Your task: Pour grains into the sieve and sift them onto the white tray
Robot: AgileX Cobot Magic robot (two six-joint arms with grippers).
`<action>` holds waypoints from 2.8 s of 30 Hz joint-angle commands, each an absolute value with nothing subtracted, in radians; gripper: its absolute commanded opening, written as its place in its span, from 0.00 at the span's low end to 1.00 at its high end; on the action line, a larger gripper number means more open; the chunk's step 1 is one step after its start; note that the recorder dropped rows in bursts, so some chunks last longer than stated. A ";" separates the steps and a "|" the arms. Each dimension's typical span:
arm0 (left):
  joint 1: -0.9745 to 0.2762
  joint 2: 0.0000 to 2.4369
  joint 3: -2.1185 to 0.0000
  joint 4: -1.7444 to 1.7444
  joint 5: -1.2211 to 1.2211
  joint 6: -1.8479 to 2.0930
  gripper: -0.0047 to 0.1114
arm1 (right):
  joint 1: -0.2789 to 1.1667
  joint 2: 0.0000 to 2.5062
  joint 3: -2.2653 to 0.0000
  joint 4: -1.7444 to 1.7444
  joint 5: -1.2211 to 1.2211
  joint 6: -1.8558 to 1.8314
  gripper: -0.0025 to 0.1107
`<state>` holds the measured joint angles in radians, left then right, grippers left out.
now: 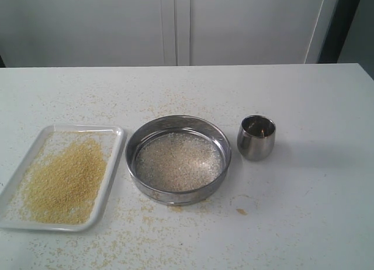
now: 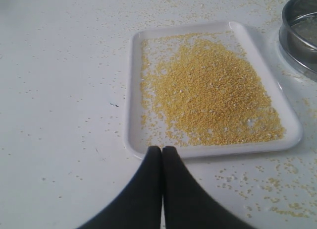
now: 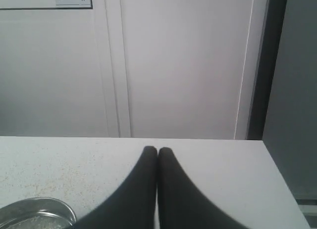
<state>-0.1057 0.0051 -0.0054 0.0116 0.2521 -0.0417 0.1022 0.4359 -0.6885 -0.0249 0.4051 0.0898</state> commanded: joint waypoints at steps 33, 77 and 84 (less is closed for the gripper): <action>-0.102 0.000 0.000 0.000 0.247 -0.039 0.04 | 0.098 0.053 -0.127 -0.023 0.276 0.000 0.02; -0.102 0.000 0.000 0.000 0.247 -0.039 0.04 | 0.098 0.000 0.000 0.000 0.341 0.000 0.02; -0.102 0.000 0.000 0.000 0.247 -0.039 0.04 | 0.098 0.000 0.000 0.000 0.341 0.000 0.02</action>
